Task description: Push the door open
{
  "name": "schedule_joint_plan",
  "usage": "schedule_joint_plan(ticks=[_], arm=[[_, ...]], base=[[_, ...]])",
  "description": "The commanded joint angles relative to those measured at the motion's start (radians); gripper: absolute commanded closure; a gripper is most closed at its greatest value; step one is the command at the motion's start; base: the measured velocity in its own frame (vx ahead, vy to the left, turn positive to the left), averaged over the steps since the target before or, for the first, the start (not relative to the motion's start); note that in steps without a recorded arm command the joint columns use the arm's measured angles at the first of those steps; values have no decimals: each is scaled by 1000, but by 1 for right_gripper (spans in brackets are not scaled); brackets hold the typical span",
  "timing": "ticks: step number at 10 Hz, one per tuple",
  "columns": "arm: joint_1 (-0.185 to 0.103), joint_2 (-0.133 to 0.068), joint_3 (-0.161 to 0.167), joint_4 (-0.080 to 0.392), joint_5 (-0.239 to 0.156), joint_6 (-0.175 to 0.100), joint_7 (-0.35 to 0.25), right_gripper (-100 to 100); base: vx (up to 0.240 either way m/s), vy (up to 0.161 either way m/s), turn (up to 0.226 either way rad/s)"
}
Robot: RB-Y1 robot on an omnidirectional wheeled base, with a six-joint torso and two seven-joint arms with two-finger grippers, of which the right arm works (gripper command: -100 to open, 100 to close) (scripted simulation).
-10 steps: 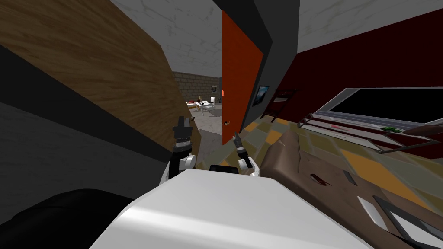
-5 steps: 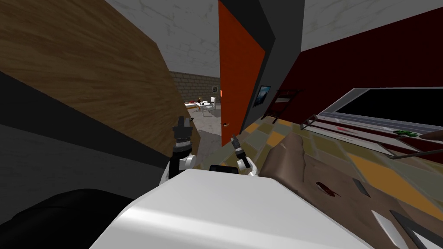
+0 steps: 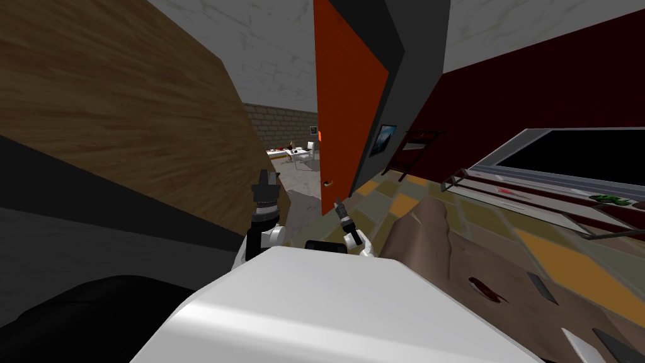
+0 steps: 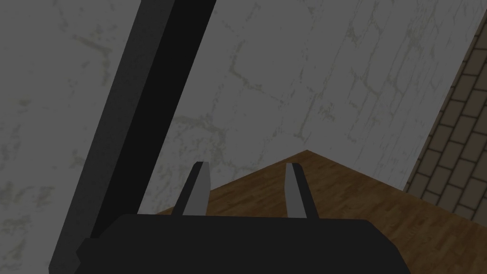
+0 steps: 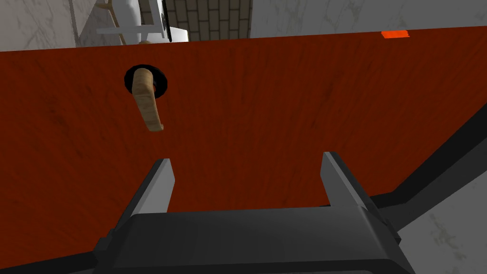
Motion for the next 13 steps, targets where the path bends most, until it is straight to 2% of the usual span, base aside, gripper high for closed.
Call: schedule_joint_plan(ticks=[1,5,7,13], arm=[[-18,-1,14,44,5,-10,-10,-100],[-58,5,44,151,17,-37,-26,-100],[-71,8,54,185,21,-46,-31,-100],[-126,23,96,335,37,-85,-53,-100]], base=[[104,-83,34],[142,-89,39],[109,-59,29],[126,-78,32]])
